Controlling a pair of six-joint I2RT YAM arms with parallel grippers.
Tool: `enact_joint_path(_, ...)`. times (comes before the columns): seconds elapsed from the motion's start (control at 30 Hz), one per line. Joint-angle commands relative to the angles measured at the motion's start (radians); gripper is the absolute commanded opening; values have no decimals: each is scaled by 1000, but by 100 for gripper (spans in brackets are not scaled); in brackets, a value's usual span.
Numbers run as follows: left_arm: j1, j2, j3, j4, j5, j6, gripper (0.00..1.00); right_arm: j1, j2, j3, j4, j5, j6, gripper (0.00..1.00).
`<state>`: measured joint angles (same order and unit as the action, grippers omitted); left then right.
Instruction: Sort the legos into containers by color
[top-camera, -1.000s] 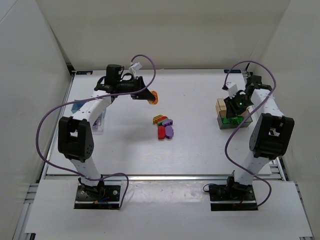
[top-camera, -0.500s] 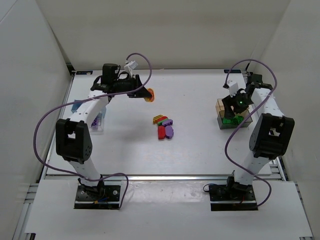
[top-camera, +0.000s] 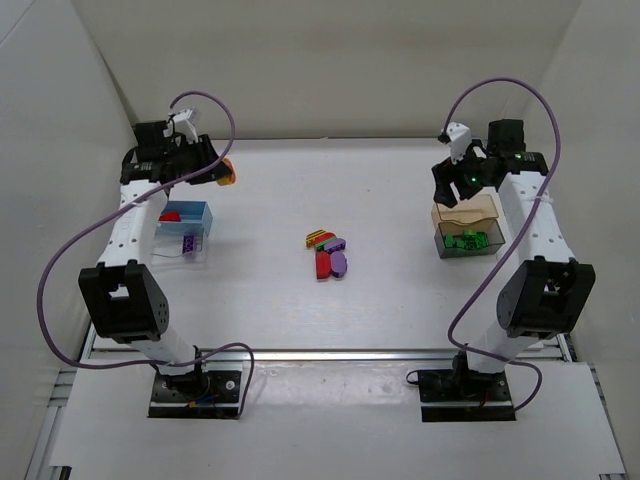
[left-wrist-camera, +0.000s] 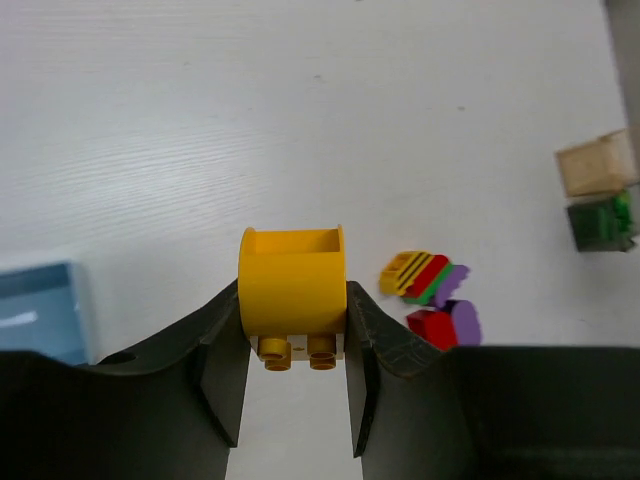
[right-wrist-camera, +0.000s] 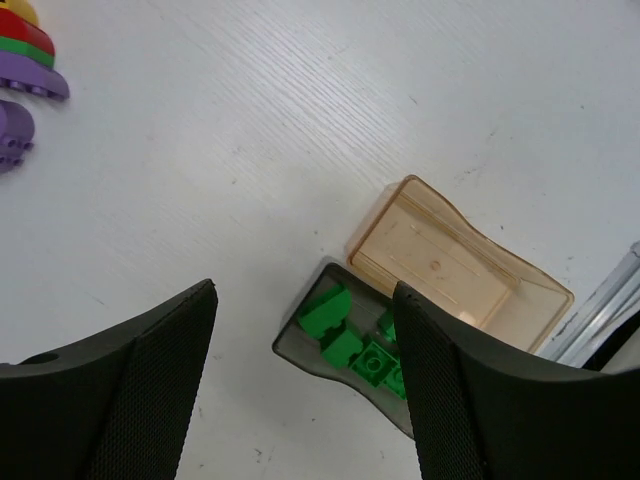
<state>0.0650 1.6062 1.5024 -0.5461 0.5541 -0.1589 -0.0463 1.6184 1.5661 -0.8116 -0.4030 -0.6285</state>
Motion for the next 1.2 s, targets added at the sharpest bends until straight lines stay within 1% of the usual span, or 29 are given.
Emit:
enact_joint_path(0.0, 30, -37, 47, -100, -163, 84, 10, 28, -22, 32, 12, -16, 58, 75)
enact_joint_path(0.1, 68, -31, 51, -107, -178, 105, 10, 40, -29, 25, 18, -13, 69, 75)
enact_joint_path(0.2, 96, -17, 71, -118, -151, 105, 10, 63, -35, 9, 31, -11, 76, 75)
enact_joint_path(0.43, 99, -6, 84, -130, -106, 114, 10, 69, -34, -4, 43, -2, 96, 76)
enact_joint_path(0.6, 98, 11, 119, -161, -74, 121, 10, 69, -49, -31, 61, 1, 121, 76)
enact_joint_path(0.97, 99, 31, 137, -161, -49, 104, 10, 69, -61, -49, 63, 16, 113, 76)
enact_joint_path(1.03, 87, 35, 139, -161, -22, 107, 10, 69, -69, -57, 65, 20, 110, 76)
enact_joint_path(1.13, 12, 72, 163, -158, 39, 124, 10, 63, -75, -57, 61, 23, 125, 76)
enact_joint_path(1.17, -43, 92, 197, -158, 79, 122, 10, 60, -83, -54, 58, 24, 130, 77)
